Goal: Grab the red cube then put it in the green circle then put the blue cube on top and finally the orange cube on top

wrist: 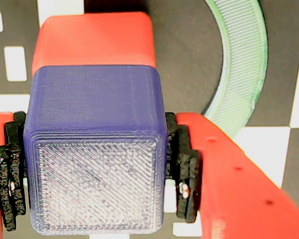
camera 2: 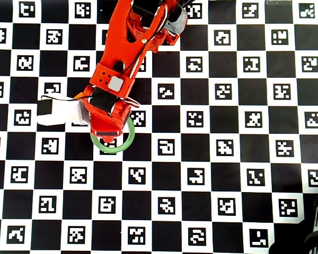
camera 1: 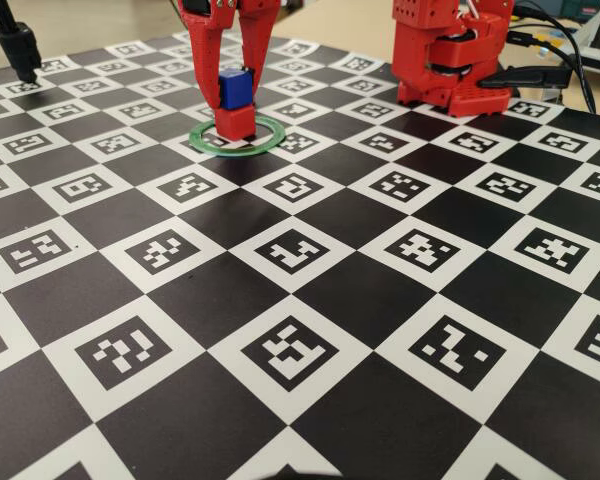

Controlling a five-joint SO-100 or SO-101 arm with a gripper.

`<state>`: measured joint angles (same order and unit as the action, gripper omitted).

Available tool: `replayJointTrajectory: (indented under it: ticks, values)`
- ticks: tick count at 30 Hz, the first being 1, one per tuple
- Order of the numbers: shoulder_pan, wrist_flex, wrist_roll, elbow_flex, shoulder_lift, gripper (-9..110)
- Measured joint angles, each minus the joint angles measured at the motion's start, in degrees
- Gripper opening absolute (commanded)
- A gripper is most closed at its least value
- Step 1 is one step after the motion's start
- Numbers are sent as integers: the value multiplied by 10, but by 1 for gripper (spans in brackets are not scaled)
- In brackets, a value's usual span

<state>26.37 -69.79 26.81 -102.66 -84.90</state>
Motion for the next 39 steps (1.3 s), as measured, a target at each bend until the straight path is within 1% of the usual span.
replayJointTrajectory:
  ticks: [8, 10, 11, 12, 19, 39]
  values:
    - [-1, 4, -4, -4, -2, -1]
    - [-1, 4, -6, -4, -2, 4]
    - [-1, 5, -6, -4, -2, 10]
    - [-1, 5, -6, -4, -2, 13]
    - [-1, 5, -9, -4, -1, 26]
    - [1, 5, -14, -11, -1, 33]
